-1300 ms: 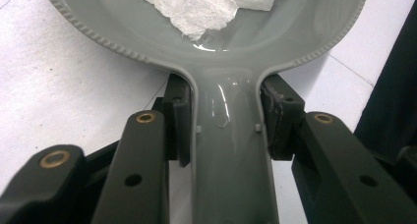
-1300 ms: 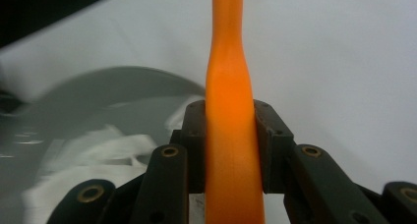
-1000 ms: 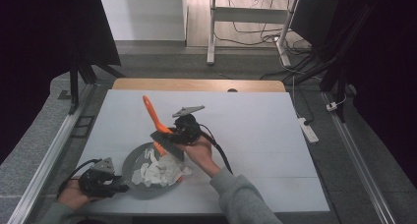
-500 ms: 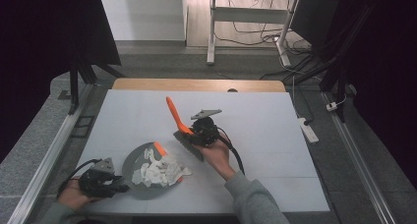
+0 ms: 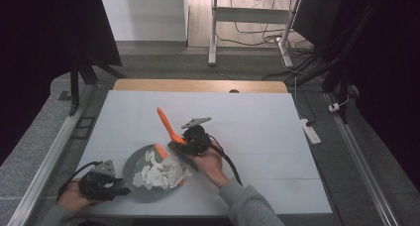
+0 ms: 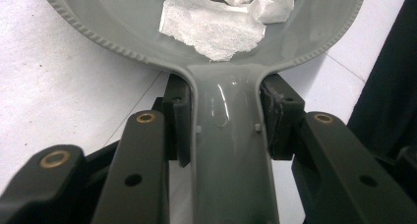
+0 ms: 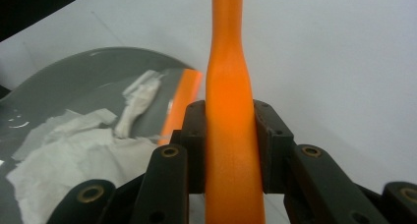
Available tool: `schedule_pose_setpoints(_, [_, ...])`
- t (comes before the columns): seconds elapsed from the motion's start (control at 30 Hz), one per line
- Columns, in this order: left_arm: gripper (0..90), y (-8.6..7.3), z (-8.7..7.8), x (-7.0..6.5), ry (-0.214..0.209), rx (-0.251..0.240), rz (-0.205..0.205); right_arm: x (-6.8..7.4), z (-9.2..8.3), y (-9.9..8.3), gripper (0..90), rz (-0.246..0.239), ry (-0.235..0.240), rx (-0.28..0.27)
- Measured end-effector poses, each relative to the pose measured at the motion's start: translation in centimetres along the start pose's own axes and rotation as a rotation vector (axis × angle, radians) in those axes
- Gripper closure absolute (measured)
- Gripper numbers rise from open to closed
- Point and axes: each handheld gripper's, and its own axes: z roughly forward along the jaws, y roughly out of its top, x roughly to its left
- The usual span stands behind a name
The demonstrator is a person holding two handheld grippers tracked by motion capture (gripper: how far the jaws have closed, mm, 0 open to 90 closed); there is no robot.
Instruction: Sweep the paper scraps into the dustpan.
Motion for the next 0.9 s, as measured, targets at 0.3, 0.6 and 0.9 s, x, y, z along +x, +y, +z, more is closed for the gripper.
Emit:
schedule_pose_setpoints(0.3, [61.7, 0.0, 0.1, 0.0, 0.000, 0.000, -0.003, 3.7, 1.8, 1.1, 70.7, -0.031, 0.081, -0.014])
schedule_pose_setpoints(0.6, [61.7, 0.0, 0.1, 0.1, -0.003, -0.004, -0.002, 5.0, 1.0, 2.2, 70.8, -0.055, 0.136, -0.069])
schedule_pose_setpoints(0.9, [61.7, -0.1, 0.1, 0.0, -0.003, -0.008, -0.007, 1.8, -1.6, 2.1, 70.7, -0.008, 0.086, -0.117])
